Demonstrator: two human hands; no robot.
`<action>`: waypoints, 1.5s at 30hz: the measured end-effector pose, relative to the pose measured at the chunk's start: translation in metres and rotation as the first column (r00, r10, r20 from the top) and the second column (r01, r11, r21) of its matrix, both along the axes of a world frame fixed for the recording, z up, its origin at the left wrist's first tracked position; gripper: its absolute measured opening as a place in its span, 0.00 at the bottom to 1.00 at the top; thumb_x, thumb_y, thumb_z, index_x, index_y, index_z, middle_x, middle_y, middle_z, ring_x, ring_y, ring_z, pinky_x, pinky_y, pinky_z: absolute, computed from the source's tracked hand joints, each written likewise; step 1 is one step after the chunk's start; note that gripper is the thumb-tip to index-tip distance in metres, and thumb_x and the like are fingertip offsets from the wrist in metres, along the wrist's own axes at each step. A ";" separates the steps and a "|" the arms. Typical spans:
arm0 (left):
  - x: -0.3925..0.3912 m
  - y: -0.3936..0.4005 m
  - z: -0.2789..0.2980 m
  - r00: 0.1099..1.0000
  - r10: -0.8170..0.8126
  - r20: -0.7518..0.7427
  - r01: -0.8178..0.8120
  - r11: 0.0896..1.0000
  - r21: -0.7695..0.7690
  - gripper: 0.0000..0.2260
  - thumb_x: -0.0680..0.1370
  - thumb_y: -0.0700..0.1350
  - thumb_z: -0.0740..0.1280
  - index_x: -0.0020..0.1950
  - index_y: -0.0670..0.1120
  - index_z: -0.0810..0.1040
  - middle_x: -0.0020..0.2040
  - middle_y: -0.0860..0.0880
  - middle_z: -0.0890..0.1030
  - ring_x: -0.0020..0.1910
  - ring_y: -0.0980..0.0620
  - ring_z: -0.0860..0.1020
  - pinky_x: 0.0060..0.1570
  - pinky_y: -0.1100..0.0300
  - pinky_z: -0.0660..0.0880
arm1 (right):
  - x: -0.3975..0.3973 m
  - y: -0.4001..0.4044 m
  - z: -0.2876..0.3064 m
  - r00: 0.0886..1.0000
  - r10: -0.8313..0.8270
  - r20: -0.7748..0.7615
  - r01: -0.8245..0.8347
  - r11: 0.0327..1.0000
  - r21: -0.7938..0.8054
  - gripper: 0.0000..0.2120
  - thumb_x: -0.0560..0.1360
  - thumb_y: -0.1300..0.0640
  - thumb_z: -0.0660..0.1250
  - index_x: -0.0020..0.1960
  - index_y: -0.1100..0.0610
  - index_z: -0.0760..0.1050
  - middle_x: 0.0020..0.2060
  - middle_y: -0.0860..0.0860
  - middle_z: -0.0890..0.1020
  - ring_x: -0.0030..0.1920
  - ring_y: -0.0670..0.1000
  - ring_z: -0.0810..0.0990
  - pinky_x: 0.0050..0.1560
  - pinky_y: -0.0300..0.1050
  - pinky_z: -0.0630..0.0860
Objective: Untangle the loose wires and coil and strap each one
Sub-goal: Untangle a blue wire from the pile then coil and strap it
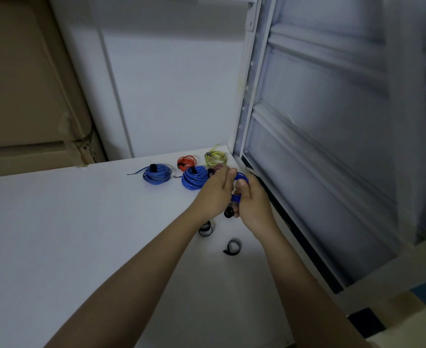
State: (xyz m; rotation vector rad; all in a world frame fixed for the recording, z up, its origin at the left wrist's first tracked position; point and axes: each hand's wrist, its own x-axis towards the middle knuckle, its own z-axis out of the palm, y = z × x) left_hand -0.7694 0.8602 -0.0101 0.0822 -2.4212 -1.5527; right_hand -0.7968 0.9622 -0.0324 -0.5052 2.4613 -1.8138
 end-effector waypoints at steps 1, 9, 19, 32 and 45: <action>0.000 0.002 -0.002 1.000 0.013 0.005 -0.013 0.999 0.029 0.15 0.85 0.45 0.51 0.53 0.37 0.71 0.43 0.43 0.74 0.42 0.51 0.72 0.47 0.56 0.69 | 0.001 -0.001 0.001 1.000 -0.017 0.010 0.017 1.000 -0.021 0.10 0.83 0.55 0.52 0.52 0.55 0.71 0.40 0.48 0.77 0.39 0.48 0.77 0.41 0.49 0.77; 0.002 0.009 -0.004 0.994 0.104 0.015 -0.105 0.987 0.120 0.17 0.85 0.47 0.50 0.54 0.36 0.72 0.45 0.42 0.77 0.45 0.52 0.75 0.46 0.65 0.70 | 0.015 -0.008 0.024 0.985 0.066 0.159 -0.045 0.990 -0.130 0.24 0.73 0.29 0.45 0.41 0.38 0.76 0.39 0.41 0.81 0.40 0.35 0.78 0.44 0.38 0.75; 0.002 0.021 0.004 0.997 0.080 -0.001 -0.077 0.965 0.251 0.17 0.85 0.48 0.49 0.40 0.46 0.69 0.31 0.52 0.70 0.29 0.59 0.69 0.37 0.59 0.67 | 0.007 -0.002 0.013 0.977 -0.180 -0.117 0.159 0.973 -0.169 0.16 0.82 0.47 0.53 0.45 0.53 0.74 0.38 0.45 0.79 0.37 0.37 0.76 0.35 0.27 0.68; 0.005 -0.024 0.001 0.922 -0.153 0.356 0.060 0.964 0.259 0.15 0.84 0.53 0.54 0.49 0.50 0.78 0.49 0.54 0.82 0.39 0.60 0.79 0.35 0.68 0.71 | -0.018 0.024 0.004 0.985 -0.045 -0.169 0.053 0.998 0.042 0.12 0.81 0.56 0.59 0.53 0.61 0.79 0.40 0.52 0.79 0.40 0.49 0.75 0.42 0.40 0.69; -0.048 -0.028 -0.026 0.903 -0.027 0.428 0.275 0.803 -0.529 0.04 0.74 0.39 0.70 0.48 0.43 0.83 0.48 0.47 0.84 0.49 0.49 0.81 0.52 0.54 0.78 | -0.039 0.034 -0.013 0.995 -0.094 0.021 0.091 0.992 0.086 0.08 0.81 0.51 0.58 0.48 0.51 0.74 0.37 0.43 0.78 0.38 0.42 0.75 0.38 0.36 0.70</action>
